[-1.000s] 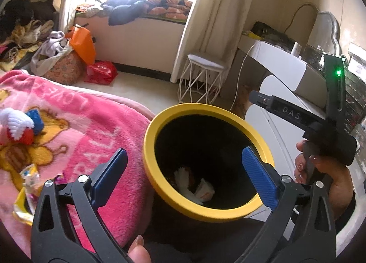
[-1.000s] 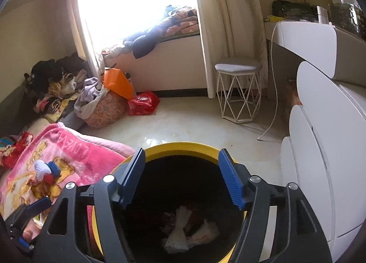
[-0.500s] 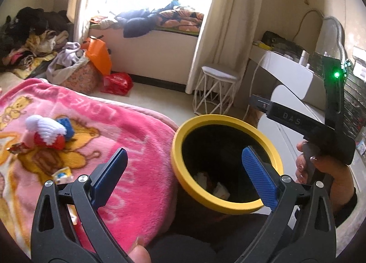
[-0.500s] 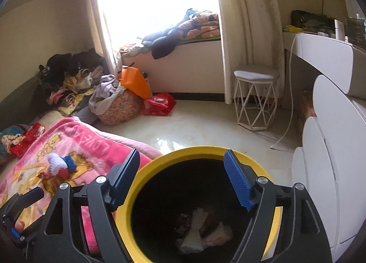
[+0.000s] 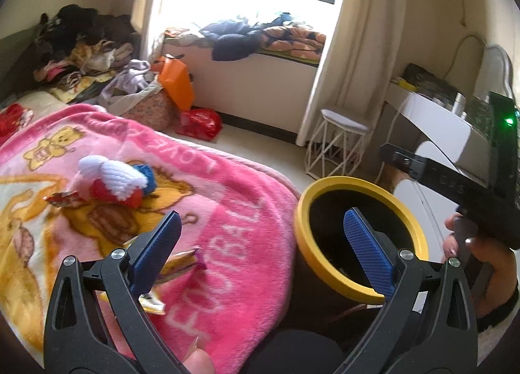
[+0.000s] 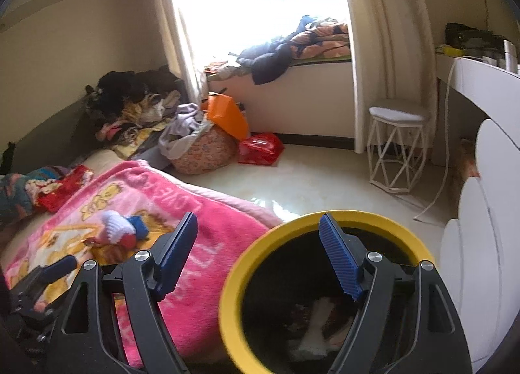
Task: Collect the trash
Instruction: 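Move both open tools back over the blanket toward the remaining trash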
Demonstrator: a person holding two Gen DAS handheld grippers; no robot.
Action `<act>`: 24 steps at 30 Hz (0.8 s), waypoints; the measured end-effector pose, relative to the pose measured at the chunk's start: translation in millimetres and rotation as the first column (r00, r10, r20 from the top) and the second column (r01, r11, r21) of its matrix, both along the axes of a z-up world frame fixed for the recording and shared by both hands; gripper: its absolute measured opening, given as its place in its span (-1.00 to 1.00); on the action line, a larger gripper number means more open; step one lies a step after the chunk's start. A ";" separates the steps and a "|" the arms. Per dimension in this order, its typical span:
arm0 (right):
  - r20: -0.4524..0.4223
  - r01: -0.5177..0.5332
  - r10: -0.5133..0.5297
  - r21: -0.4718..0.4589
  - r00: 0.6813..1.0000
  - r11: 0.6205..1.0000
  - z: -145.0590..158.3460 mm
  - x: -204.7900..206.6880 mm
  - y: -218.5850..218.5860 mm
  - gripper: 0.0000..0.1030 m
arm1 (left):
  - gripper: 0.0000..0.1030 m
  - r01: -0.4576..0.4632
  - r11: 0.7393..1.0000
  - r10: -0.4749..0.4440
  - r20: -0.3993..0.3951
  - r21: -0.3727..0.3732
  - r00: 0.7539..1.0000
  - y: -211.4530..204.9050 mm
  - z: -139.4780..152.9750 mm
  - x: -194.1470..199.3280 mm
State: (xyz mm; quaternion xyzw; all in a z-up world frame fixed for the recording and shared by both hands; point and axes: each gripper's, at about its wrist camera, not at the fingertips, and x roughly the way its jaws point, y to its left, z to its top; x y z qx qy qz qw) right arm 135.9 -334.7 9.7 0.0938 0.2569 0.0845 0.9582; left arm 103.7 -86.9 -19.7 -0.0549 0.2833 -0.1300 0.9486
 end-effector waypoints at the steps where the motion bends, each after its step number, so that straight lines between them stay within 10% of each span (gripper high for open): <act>1: 0.004 -0.011 0.011 0.006 1.000 1.000 1.3 -0.2 3.3 0.45 | 0.79 -0.012 1.000 0.012 0.002 -0.003 1.000 4.8 0.0 0.0; 24: -0.005 -0.169 0.169 0.040 0.986 0.985 0.9 5.6 59.9 0.47 | 0.79 -0.216 0.976 0.216 0.023 -0.028 0.976 84.7 2.9 6.9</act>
